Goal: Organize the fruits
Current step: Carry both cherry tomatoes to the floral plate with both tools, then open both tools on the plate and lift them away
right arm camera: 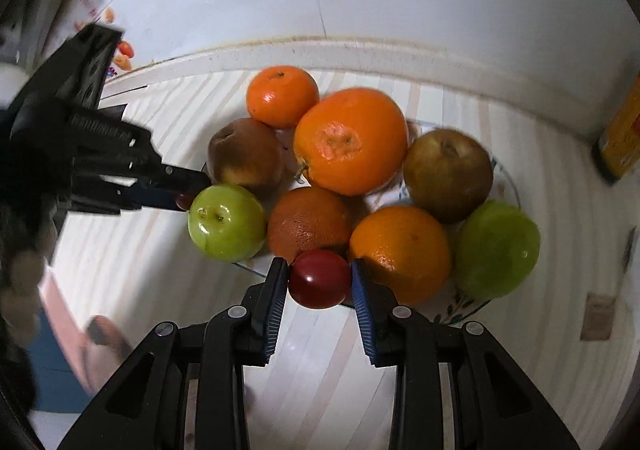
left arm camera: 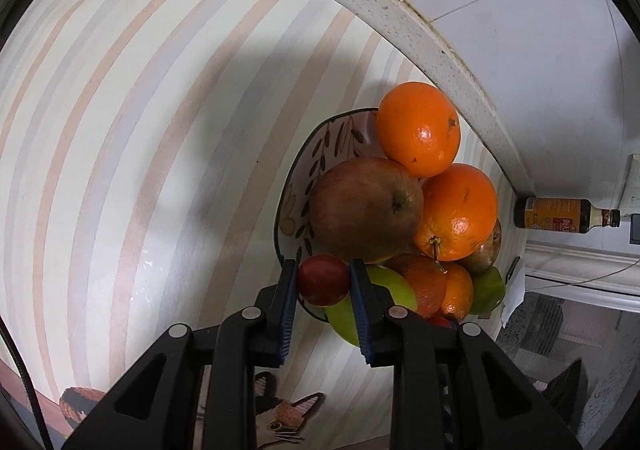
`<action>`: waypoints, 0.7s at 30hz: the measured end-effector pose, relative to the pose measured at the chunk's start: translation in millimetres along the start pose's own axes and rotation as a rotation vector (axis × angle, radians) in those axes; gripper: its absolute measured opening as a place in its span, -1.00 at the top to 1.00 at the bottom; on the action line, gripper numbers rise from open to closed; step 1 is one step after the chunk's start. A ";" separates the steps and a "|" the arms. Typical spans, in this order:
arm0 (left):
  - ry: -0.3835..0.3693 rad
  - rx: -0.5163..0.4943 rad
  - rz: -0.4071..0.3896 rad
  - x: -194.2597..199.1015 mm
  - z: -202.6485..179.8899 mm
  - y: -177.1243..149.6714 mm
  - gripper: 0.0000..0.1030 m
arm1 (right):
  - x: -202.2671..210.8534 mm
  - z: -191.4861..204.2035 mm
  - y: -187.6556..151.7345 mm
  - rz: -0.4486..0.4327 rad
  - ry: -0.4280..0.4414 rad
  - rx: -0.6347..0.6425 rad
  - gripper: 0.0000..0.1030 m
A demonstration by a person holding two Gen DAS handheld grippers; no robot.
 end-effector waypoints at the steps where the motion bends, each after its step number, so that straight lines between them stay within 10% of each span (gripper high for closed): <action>1: 0.004 -0.007 0.003 -0.2 -0.4 0.2 0.54 | 0.9 1.9 -4.1 -0.023 -0.020 0.024 0.32; 15: 0.008 0.015 0.057 -10.1 7.9 1.0 0.38 | -15.2 24.2 -29.9 -0.171 -0.192 0.198 0.25; 21: 0.008 0.021 0.057 -4.4 12.2 0.5 0.30 | -13.3 30.3 -22.9 -0.180 -0.158 0.179 -0.26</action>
Point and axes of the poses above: each gripper's, at about its wrist camera, not at the fingertips, and x roughly against the way its jaws point, z to its left, y to its top, the point moved 1 cm from there along -x, roughly the way its jaws point, and after that the axes turned 11 degrees about -x, right-handed, at the moved point
